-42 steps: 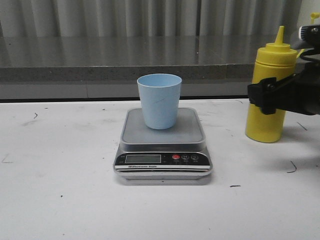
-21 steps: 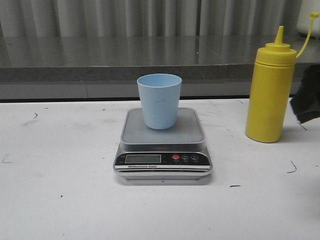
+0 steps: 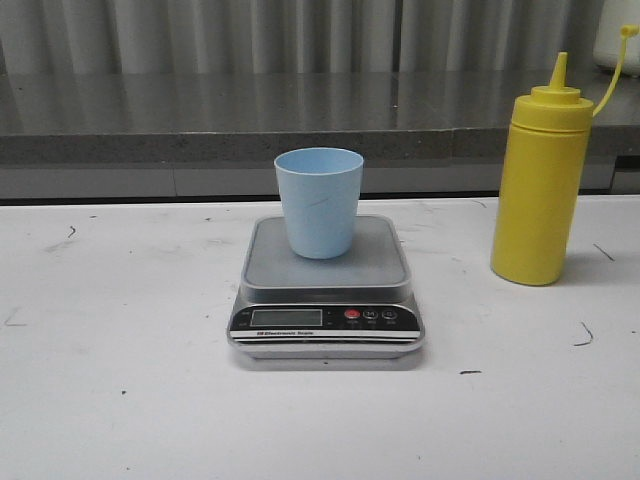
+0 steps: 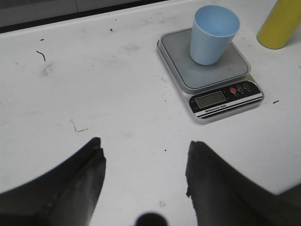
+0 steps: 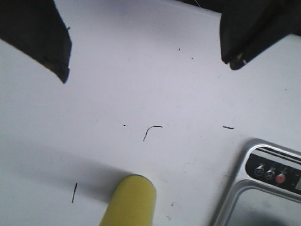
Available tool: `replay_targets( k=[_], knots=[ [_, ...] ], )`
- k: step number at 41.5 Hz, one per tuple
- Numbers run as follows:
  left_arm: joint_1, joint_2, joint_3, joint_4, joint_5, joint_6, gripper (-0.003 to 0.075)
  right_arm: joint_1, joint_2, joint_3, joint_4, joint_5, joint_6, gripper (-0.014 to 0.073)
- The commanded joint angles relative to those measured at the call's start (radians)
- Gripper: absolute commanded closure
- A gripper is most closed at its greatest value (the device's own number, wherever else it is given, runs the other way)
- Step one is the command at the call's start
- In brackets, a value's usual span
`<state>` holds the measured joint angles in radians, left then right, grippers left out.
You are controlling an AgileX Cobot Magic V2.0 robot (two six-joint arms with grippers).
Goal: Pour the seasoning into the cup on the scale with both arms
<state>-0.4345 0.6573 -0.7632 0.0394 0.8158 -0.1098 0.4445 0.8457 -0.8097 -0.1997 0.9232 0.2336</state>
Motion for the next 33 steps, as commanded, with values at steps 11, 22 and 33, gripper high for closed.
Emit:
replay_targets(
  k=[11, 22, 33],
  knots=[
    [-0.008, 0.000, -0.023, -0.005, -0.071, -0.009, 0.0332, 0.000, -0.275, -0.035, 0.071, -0.025, -0.083, -0.0061],
    [-0.008, 0.000, -0.023, -0.005, -0.071, -0.009, 0.0332, 0.000, -0.382, -0.035, 0.052, -0.033, -0.083, -0.0061],
    [-0.008, 0.000, -0.023, -0.005, -0.071, -0.009, 0.0332, 0.000, -0.384, -0.035, 0.042, -0.048, -0.083, 0.0069]
  ],
)
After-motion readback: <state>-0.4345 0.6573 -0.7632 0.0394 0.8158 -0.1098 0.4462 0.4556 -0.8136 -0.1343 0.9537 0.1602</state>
